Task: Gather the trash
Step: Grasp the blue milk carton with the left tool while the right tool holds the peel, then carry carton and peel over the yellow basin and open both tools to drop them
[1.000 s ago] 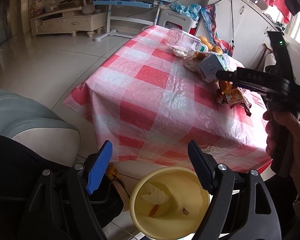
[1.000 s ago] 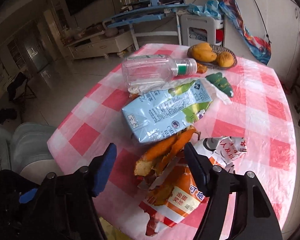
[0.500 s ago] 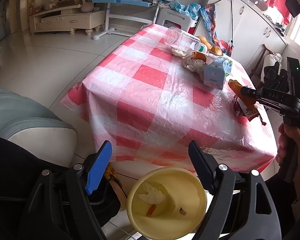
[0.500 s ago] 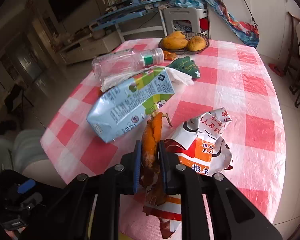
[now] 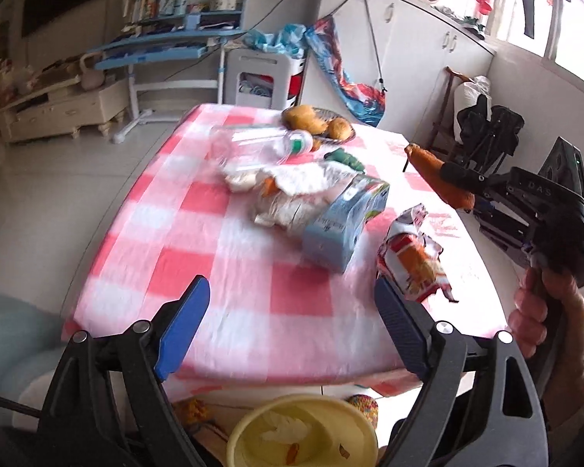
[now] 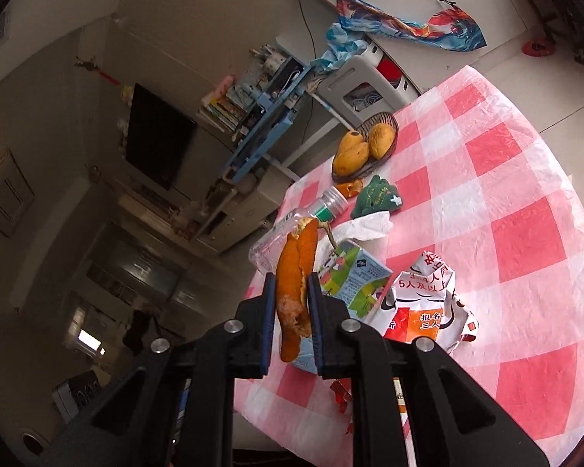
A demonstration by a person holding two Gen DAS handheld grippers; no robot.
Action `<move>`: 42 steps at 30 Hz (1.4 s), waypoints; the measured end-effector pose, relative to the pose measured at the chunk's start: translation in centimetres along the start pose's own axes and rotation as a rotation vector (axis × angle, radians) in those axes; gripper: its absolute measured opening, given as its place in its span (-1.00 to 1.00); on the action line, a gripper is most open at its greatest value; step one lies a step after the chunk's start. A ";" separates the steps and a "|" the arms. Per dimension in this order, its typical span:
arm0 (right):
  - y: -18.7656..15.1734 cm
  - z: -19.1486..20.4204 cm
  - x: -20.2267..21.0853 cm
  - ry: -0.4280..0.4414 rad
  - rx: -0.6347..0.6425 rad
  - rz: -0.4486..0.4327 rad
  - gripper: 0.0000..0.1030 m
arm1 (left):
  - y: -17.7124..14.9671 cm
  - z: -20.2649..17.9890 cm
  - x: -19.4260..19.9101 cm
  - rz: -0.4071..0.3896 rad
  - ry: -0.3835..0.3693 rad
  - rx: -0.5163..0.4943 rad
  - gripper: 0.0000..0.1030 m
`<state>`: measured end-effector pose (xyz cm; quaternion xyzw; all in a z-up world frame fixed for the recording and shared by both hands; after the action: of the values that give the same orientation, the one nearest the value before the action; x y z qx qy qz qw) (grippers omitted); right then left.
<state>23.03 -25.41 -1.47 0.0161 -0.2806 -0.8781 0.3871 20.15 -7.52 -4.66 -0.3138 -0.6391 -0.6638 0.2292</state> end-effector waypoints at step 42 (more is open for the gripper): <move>-20.9 3.1 -1.3 -0.028 0.105 0.567 -0.67 | -8.3 5.9 0.2 0.167 -0.010 0.168 -0.49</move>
<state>9.19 -11.69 -9.67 -0.0552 -0.3244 -0.7193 0.6118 14.89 -0.98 -10.47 -0.3488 -0.6651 -0.5850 0.3062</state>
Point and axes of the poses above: each gripper's, at about its wrist camera, not at the fingertips, and x roughly against the way its jaws point, z to its left, y to its top, the point moved 10 cm from there along -x, roughly the way its jaws point, and after that the axes turned 10 degrees about y, right-handed, at the moved point
